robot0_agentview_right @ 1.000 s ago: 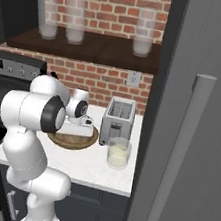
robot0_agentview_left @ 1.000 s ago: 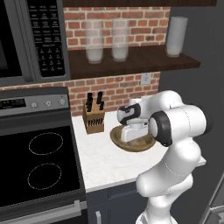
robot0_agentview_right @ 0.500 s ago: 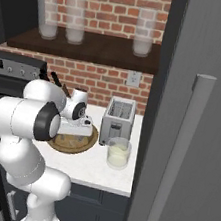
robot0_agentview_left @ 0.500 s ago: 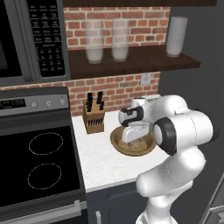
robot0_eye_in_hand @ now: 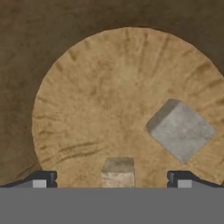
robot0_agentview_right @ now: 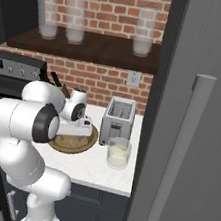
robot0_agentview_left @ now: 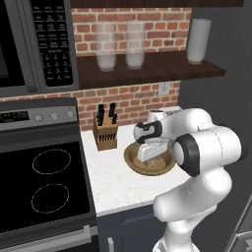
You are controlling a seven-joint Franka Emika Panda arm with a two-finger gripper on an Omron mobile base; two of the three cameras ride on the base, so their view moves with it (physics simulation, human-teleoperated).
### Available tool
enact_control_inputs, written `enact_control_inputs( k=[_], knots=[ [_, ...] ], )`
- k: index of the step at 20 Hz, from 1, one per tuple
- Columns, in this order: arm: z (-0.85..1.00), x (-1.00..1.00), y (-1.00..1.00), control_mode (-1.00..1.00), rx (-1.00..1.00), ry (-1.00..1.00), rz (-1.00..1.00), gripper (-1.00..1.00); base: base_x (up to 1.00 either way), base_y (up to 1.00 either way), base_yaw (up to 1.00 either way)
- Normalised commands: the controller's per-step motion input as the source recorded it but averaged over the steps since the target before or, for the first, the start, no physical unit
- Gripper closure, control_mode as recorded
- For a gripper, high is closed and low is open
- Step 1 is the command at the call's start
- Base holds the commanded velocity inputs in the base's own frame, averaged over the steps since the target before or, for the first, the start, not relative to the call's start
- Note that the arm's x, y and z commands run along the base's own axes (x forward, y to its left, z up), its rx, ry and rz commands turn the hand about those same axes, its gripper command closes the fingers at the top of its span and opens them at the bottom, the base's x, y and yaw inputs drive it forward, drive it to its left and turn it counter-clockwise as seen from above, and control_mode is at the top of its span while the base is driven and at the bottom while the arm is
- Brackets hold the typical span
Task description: Grab a lemon wedge from the fridge and one ice cube from the ice bowl, and put them in the glass of lemonade.
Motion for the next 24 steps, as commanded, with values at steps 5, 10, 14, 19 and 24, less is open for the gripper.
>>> enact_control_inputs(
  k=[5, 10, 14, 19, 24],
  knots=[
    [0.43, 0.08, 0.0, -1.0, 0.0, 0.01, 0.0, -1.0, 0.0, 0.0, 0.0],
    [0.19, -0.02, 0.0, -1.0, 0.0, 0.03, 0.0, -1.0, 0.0, 0.0, 0.0],
    [-0.14, -0.25, 0.0, -1.0, 0.0, 0.0, 0.0, -1.0, 0.0, 0.0, 0.0],
    [-0.45, -0.04, 0.0, -1.0, 0.0, 0.0, 0.0, -1.0, 0.0, 0.0, 0.0],
    [-0.38, -0.02, 0.0, -1.0, 0.0, 0.0, 0.0, -1.0, 0.0, 0.0, 0.0]
  ],
)
